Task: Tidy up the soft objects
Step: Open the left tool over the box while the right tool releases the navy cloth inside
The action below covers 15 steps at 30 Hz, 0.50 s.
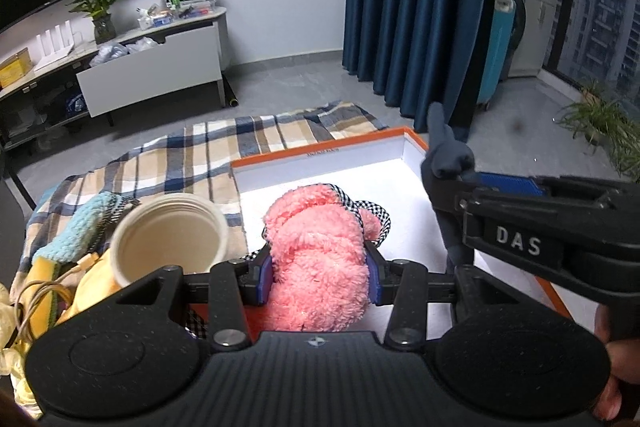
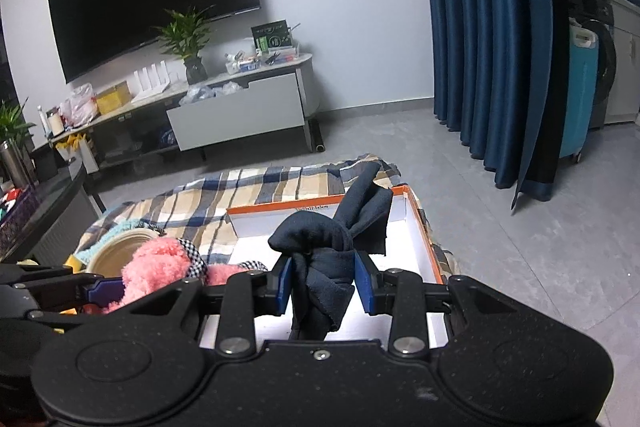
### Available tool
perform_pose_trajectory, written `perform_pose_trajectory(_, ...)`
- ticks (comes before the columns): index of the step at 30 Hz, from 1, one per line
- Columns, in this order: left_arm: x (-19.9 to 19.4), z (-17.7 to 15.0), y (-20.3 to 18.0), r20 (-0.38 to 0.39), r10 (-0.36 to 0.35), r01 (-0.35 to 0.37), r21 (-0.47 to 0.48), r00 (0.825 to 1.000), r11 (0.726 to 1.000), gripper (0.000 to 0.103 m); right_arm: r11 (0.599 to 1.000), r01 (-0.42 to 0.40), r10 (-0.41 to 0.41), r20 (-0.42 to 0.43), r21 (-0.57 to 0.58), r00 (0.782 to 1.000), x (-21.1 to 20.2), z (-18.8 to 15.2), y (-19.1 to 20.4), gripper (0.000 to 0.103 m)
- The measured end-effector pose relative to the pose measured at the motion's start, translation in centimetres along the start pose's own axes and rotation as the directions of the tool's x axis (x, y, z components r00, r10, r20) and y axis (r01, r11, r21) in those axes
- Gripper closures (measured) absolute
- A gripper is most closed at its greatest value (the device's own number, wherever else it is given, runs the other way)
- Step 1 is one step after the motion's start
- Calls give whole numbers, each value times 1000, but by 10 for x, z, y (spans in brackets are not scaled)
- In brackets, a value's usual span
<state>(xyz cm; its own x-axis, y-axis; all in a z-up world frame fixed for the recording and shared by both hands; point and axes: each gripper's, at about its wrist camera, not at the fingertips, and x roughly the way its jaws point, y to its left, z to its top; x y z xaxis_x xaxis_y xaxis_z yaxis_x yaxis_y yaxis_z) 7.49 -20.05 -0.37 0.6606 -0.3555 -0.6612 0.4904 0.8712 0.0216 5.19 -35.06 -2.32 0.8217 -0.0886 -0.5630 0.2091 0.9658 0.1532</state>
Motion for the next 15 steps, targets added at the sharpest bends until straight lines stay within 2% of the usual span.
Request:
perform_pose_trajectory(10,18,7,-7,-48,-20,20,0,999,1000,58,1000,4,-4,-49,9,999,31,7,-9,61)
perform_pose_trajectory(12,22,9,-8,-55,-22,22,-3,998,1000,56,1000,5,-5,-55,10,998,36,9,-12,60)
perform_pose_trajectory(14,27,11,-8,-61,-28,27,-13,998,1000,51,1000,-1,1,-55,-1,998,41,13,-14,52)
perform_pose_trajectory(15,29,12,-7,-64,-33,32,-19,997,999,47,1000,-2,1,-57,-12,998,43,14,-15,52)
